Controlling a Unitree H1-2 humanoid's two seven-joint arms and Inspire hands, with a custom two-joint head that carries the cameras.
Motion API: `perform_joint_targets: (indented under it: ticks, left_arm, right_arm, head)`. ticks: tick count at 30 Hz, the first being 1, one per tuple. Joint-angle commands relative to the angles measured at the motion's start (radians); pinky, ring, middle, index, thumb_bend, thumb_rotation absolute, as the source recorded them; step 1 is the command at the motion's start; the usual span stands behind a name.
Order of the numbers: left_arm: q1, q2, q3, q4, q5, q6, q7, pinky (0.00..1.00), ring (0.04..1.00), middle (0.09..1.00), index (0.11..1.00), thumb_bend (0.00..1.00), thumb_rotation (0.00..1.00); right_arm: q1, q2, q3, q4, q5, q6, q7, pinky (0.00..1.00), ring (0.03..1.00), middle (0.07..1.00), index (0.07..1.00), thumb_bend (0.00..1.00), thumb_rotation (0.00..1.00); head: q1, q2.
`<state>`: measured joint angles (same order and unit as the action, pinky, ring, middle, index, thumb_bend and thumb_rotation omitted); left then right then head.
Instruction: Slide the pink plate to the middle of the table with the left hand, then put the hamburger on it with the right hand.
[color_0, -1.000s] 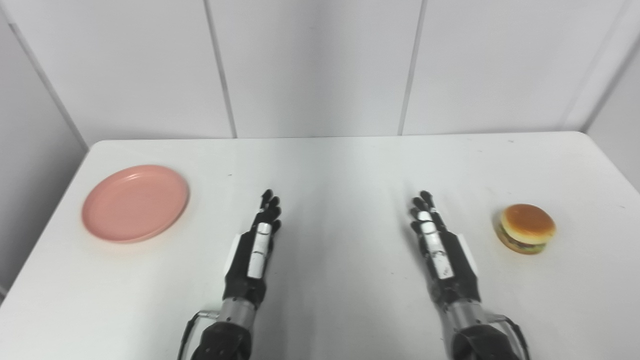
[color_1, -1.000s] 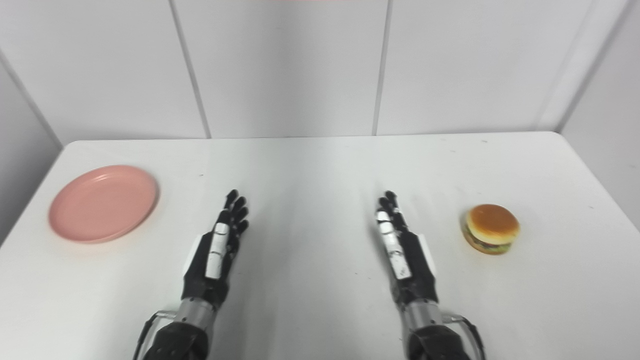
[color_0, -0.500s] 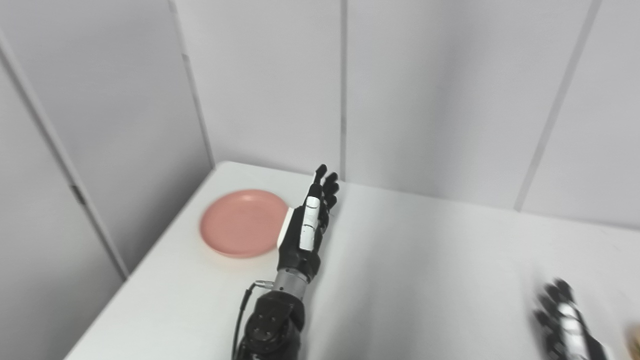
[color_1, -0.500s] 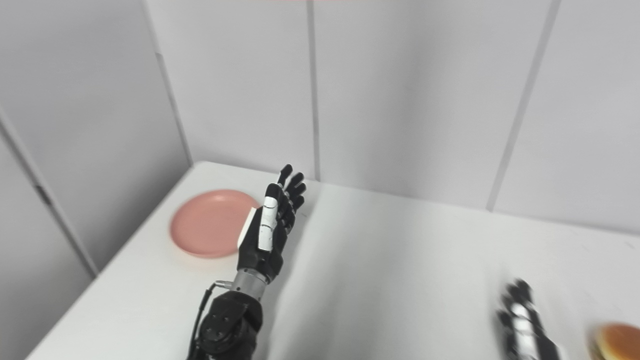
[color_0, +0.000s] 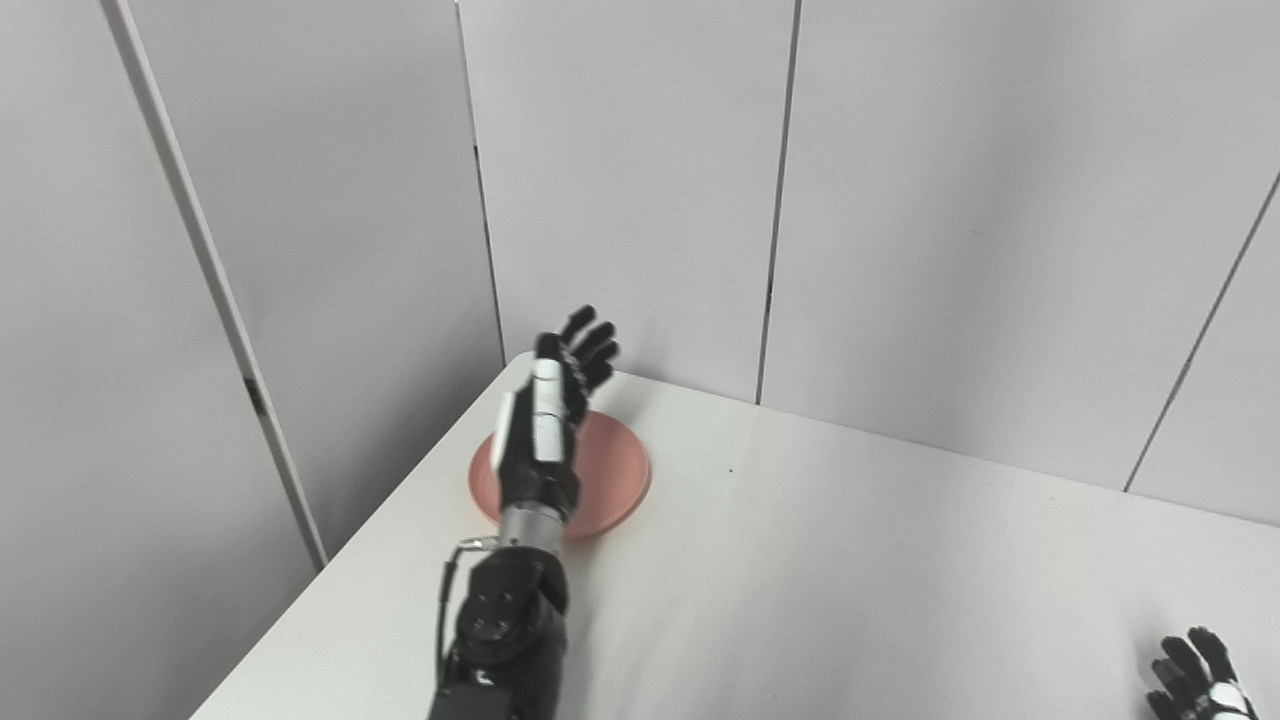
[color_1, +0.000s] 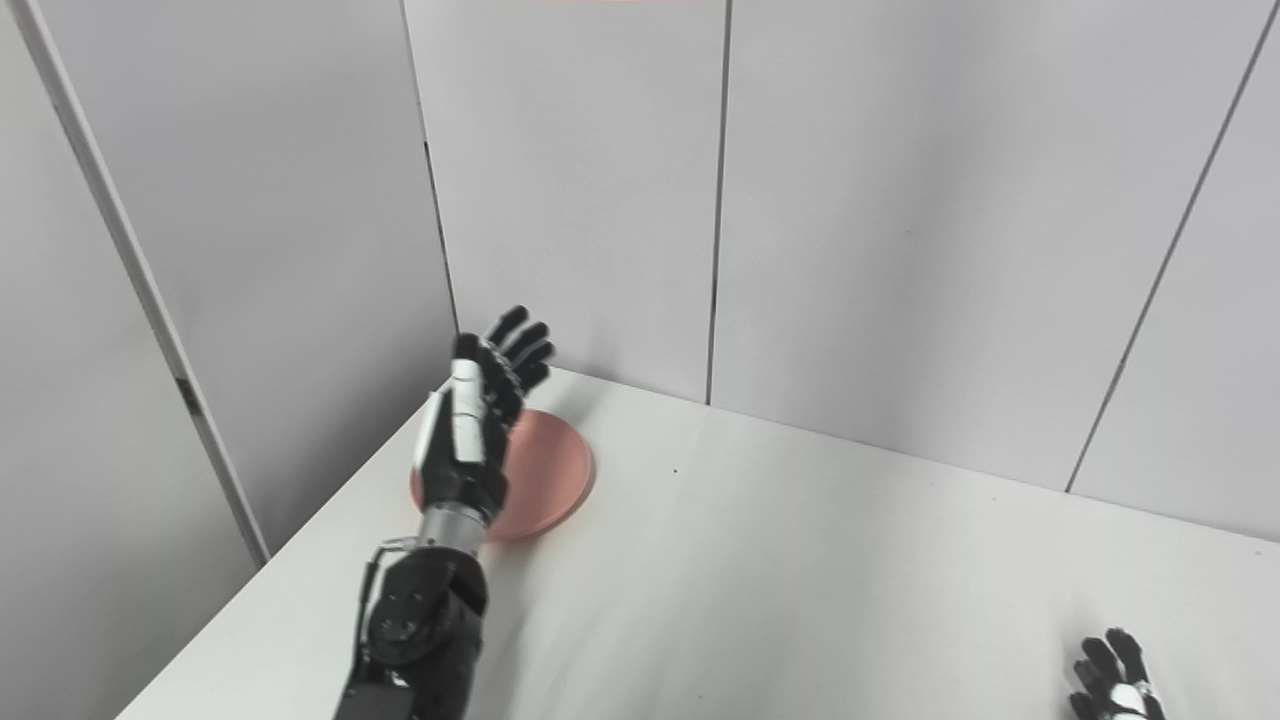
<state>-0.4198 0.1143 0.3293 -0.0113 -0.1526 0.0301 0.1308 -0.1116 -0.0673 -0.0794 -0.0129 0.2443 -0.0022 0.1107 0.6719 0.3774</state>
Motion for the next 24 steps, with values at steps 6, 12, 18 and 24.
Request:
perform_joint_targets:
  ticks: [6, 12, 18, 24]
  left_arm:
    - [-0.043, 0.164, 0.102, 0.098, -0.082, -0.014, -0.014, 0.76, 0.788, 0.793, 0.790, 0.93, 0.98]
    - [-0.054, 0.298, 0.135, 0.307, -0.088, -0.113, -0.046, 0.73, 0.770, 0.785, 0.780, 0.92, 0.99]
    - [-0.066, 0.384, 0.135, 0.485, -0.077, -0.188, -0.063, 0.73, 0.752, 0.772, 0.748, 0.92, 0.99]
    - [-0.064, 0.407, 0.110, 0.574, -0.060, -0.224, -0.081, 0.77, 0.766, 0.796, 0.780, 0.90, 1.00]
  right_arm:
    - [-0.007, 0.009, 0.000, 0.017, 0.000, -0.061, 0.014, 1.00, 1.000, 0.977, 0.955, 0.42, 0.86]
    - [-0.008, 0.015, -0.002, 0.034, -0.008, -0.088, 0.013, 1.00, 1.000, 0.989, 0.958, 0.47, 0.84]
    - [-0.003, 0.016, 0.000, 0.027, -0.005, -0.080, 0.015, 1.00, 1.000, 1.000, 0.978, 0.50, 0.82]
    - [0.005, 0.009, 0.002, 0.012, -0.015, -0.083, 0.018, 1.00, 1.000, 1.000, 0.981, 0.51, 0.83]
  head:
    - [-0.004, -0.003]
    - [-0.012, -0.001]
    - [-0.036, 0.011]
    - [-0.026, 0.019]
